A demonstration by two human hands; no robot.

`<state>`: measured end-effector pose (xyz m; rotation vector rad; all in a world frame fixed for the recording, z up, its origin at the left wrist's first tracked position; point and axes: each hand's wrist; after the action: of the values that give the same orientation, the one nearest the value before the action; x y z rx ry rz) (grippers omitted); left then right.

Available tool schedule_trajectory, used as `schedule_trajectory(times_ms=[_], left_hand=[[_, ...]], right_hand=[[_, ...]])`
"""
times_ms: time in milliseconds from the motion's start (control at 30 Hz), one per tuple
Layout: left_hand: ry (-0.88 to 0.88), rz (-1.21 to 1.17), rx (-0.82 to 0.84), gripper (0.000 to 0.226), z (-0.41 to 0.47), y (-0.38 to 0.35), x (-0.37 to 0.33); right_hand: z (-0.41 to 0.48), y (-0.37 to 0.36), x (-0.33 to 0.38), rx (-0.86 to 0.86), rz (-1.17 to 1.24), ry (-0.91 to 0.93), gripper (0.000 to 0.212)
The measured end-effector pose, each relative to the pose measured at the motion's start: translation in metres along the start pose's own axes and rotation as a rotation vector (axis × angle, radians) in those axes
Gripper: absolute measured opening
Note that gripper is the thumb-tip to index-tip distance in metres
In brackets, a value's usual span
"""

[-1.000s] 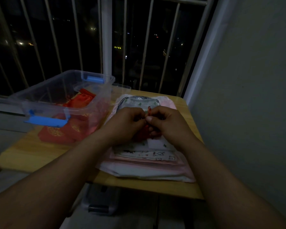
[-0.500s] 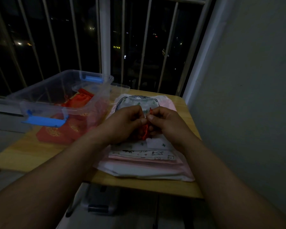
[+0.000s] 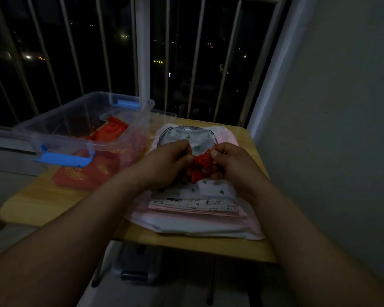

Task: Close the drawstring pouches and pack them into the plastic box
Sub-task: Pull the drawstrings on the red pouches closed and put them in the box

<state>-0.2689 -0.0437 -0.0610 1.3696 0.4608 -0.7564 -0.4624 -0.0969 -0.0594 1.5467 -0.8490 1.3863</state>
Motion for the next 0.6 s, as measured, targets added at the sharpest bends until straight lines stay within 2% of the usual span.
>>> schedule_trajectory(times_ms=[367, 467, 533, 600], left_hand=[[0.022, 0.012, 0.02, 0.013, 0.0, 0.003, 0.001], [-0.023, 0.072, -0.059, 0.013, 0.0, -0.002, 0.002], [-0.106, 0.138, -0.141, 0.027, 0.0, -0.005, 0.003], [-0.127, 0.156, -0.127, 0.05, 0.0, -0.007, 0.0]], right_hand=[[0.0, 0.003, 0.002, -0.018, -0.047, 0.0, 0.015], [0.001, 0.003, 0.002, -0.046, -0.096, 0.016, 0.016], [0.0, 0.004, 0.006, -0.053, -0.101, 0.027, 0.017], [-0.002, 0.005, 0.012, -0.052, -0.082, 0.043, 0.018]])
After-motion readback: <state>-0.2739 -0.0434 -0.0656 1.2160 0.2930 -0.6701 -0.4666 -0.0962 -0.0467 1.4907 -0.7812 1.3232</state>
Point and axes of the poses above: each hand's wrist, its own z-axis towards the middle knuckle, its own y-axis out of the back of the hand, x = y × z, and after that the axes turned 4 degrees about x, right-handed
